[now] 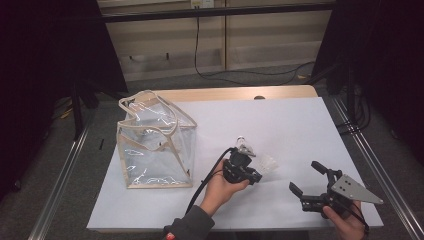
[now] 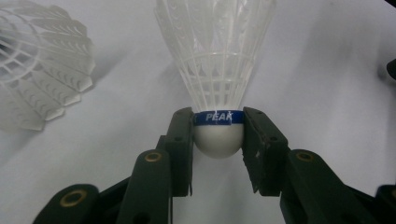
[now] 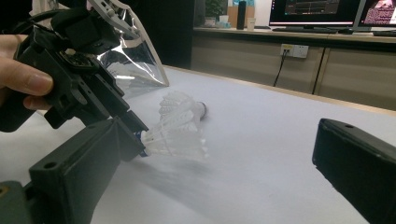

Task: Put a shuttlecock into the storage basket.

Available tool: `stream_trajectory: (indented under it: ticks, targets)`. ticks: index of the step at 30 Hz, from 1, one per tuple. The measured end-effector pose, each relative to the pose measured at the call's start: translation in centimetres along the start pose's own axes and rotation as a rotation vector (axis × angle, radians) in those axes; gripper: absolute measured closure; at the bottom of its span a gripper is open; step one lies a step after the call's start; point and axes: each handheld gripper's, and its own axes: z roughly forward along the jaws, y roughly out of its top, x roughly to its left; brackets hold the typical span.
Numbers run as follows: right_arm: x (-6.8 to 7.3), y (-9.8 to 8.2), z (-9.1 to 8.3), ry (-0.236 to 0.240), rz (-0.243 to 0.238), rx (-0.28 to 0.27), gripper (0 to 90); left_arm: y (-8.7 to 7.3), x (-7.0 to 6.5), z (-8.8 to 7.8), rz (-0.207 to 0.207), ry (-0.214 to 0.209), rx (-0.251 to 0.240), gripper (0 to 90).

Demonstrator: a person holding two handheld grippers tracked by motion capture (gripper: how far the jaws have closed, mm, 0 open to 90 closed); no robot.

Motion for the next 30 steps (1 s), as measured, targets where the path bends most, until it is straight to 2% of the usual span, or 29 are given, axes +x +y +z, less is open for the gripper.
stream_trajectory:
  ticks: [7,17,30]
  targets:
    - [0.0,0.0,0.0,-0.001,0.000,0.001,0.8,0.1,0.2,-1.0,-0.003,-0.012,0.003,65.3]
    - [0.0,0.0,0.0,-0.001,-0.002,0.000,0.8,0.5,0.5,-2.3,-0.015,-0.060,0.006,65.3]
    - [0.0,0.0,0.0,-0.001,-0.001,0.002,0.8,1.3,0.5,-4.3,0.007,-0.083,0.015,65.3]
